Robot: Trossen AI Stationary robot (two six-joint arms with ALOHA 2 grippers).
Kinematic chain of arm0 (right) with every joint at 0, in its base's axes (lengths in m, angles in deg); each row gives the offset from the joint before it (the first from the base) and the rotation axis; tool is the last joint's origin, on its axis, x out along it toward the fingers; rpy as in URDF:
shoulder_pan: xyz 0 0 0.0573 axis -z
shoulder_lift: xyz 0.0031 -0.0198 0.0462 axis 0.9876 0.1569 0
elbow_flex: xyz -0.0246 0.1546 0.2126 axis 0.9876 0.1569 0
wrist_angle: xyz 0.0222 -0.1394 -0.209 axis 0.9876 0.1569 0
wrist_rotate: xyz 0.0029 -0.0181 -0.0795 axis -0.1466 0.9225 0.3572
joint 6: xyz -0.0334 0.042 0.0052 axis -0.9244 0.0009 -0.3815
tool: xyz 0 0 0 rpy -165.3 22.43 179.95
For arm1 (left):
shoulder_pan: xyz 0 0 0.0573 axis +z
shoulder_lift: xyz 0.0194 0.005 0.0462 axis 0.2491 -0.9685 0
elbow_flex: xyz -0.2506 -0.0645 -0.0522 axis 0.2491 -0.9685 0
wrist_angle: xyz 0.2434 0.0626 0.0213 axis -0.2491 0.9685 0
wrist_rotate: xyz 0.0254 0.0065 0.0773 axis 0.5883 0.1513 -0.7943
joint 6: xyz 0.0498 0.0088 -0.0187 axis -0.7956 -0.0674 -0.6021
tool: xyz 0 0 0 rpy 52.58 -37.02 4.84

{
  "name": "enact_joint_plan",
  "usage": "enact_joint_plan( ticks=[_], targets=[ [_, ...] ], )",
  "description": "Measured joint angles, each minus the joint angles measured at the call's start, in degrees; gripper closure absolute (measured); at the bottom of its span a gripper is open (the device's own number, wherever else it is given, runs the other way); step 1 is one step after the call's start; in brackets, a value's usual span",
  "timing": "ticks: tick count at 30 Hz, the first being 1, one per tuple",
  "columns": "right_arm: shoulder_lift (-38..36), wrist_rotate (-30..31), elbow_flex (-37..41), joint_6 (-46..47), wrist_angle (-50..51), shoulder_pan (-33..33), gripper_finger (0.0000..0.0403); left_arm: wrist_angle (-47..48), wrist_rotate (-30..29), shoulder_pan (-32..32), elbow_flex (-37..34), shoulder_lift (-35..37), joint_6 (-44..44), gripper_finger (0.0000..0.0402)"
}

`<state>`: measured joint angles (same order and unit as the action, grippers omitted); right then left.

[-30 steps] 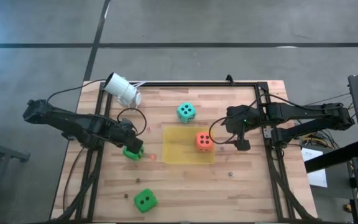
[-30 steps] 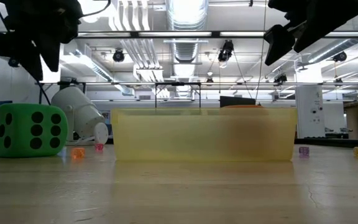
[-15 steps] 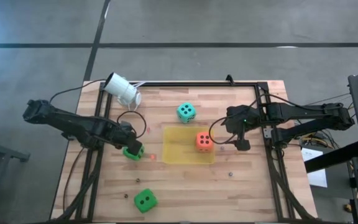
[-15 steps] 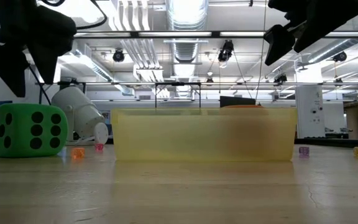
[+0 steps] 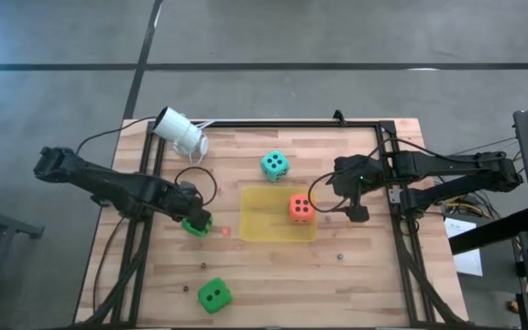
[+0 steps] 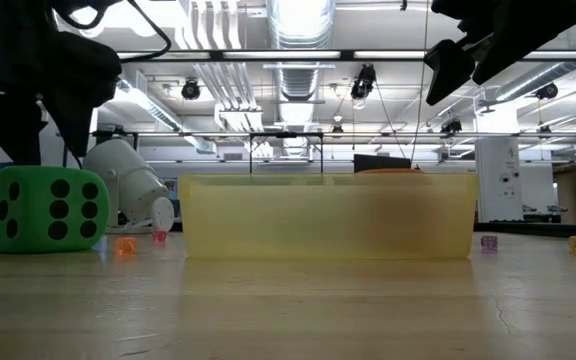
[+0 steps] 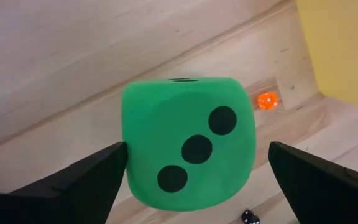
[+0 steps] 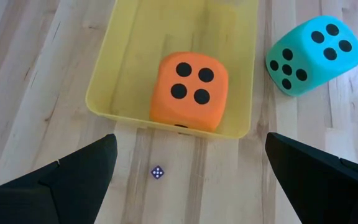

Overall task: Pick & Place Dice
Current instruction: Put the top big green dice into the yellow bin

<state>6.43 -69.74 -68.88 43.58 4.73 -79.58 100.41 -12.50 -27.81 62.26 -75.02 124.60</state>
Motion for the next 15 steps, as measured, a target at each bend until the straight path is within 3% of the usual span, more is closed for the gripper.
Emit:
enact_joint_plan(
  ticks=[15],
  targets=[
    [0.00, -0.01, 0.00, 0.00, 0.00, 0.01, 0.0003, -0.53, 0.63, 0.04, -0.19, 0.01, 2.16, 0.0002]
  ],
)
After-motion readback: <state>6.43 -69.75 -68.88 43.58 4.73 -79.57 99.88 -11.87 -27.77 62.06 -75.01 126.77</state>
